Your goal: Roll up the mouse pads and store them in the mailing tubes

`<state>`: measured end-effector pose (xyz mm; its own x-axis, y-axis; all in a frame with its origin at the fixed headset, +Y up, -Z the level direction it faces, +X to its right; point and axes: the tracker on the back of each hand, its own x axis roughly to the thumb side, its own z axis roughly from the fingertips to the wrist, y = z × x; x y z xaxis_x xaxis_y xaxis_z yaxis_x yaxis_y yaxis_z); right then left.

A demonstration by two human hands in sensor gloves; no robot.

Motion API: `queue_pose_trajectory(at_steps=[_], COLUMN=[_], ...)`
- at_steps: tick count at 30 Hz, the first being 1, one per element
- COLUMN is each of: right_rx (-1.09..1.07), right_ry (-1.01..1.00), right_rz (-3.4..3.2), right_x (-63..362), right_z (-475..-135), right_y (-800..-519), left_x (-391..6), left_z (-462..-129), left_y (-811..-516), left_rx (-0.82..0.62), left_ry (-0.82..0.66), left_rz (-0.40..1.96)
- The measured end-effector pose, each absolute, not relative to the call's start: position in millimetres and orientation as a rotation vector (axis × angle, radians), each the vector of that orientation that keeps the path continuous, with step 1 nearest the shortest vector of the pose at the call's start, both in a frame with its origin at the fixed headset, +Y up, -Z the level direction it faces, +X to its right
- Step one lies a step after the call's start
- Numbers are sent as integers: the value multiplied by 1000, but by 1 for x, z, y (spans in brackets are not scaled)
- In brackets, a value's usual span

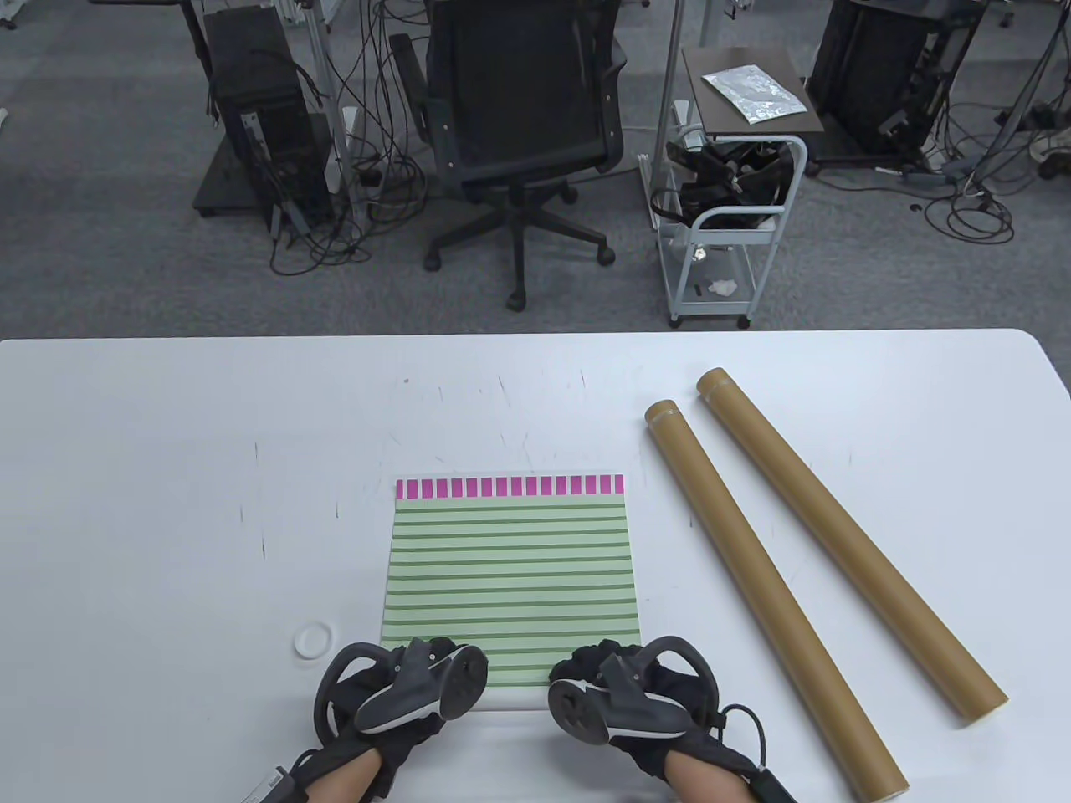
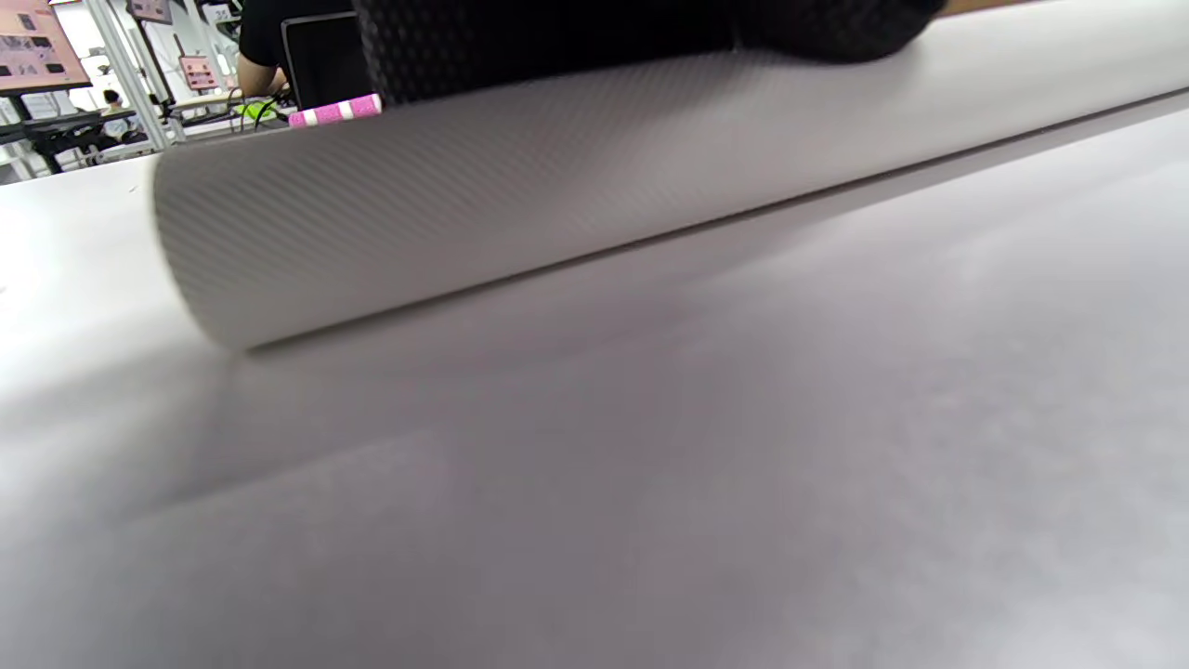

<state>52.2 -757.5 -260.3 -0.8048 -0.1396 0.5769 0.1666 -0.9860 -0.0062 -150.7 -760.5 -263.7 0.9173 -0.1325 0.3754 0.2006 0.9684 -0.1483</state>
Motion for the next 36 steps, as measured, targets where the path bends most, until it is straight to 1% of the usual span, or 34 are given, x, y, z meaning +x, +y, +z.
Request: queue_pose_trajectory(at_steps=[3,6,10,12,14,15,16,17,20,22,28,32,33,34,36], right_rx=[-885,-862,-858,-860,-871,-869,-868,-864,-867,-837,-810,-792,-793,-798,-816], right_ry=[-81,-110,-126,-124,-132,-100,-12,7,-47,7,-44,-78,-85,-87,-99], right_rz=[-2863,-2880,-2904,-2890,-2865,-2865,-2870,-2865,-2826,-2803,-2878,-2886,-2888,-2889,-2882], right_x=[54,56,58,59,61,62,63,62,56,53,57,57,57,57,57], right_z=[-263,-266,-267,-266,-264,-262,-259,-258,-257,-260,-265,-268,-268,-268,-268], right_y=[-758,-760,-761,-758,-750,-747,-743,-743,-751,-755,-755,-757,-758,-758,-758], left_x=[-147,-147,-143,-143,-142,-142,-143,-144,-147,-148,-145,-148,-149,-149,-147], left_z=[-257,-255,-253,-255,-259,-260,-261,-263,-265,-265,-259,-257,-256,-256,-256], left_y=[-758,-755,-756,-757,-758,-759,-759,-760,-760,-760,-760,-761,-761,-761,-759], left_rx=[-145,-131,-46,-65,-80,-83,-89,-98,-119,-122,-91,-127,-113,-66,-43], left_ry=[-415,-414,-404,-382,-368,-364,-361,-357,-346,-343,-366,-385,-380,-375,-375], left_rz=[-228,-254,-337,-321,-320,-319,-313,-304,-269,-268,-308,-282,-293,-340,-354])
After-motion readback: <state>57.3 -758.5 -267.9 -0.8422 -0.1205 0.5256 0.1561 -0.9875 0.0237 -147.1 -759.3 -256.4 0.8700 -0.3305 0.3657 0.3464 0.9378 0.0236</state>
